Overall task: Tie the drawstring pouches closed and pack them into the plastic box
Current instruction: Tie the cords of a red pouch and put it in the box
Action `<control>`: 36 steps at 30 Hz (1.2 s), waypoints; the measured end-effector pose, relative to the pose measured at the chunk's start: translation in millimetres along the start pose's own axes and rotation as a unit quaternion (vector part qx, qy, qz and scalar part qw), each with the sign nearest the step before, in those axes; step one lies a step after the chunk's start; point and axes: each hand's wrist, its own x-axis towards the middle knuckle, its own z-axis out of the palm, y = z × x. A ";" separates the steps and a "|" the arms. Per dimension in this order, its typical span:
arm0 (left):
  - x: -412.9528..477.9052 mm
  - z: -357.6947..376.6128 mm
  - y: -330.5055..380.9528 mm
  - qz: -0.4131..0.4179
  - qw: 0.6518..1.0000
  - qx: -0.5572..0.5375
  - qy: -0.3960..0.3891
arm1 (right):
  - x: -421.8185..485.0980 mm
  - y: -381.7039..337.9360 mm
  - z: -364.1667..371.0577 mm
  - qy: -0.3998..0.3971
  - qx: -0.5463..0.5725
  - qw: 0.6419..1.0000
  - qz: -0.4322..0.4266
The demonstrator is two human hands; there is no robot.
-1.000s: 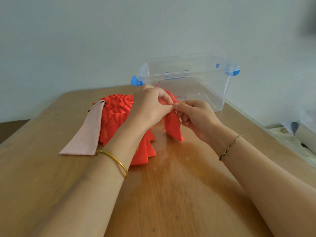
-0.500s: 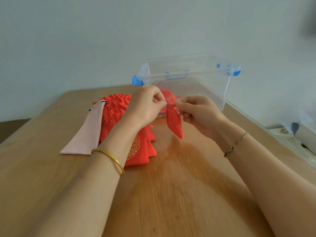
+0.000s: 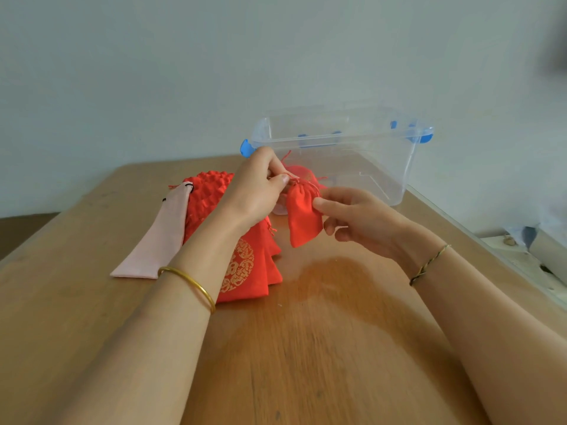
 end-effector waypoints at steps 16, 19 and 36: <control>37.3 -67.4 -56.5 -0.105 0.943 0.242 0.203 | 107.5 -123.7 -17.2 0.268 -0.307 0.912 -0.052; 35.4 -76.3 -79.5 -0.222 0.896 0.348 0.165 | 127.7 -117.5 -10.8 0.198 -0.343 0.918 0.027; 17.4 -91.3 -80.7 -0.186 0.901 0.284 0.270 | 64.7 -98.0 36.9 0.210 -0.247 0.931 -0.166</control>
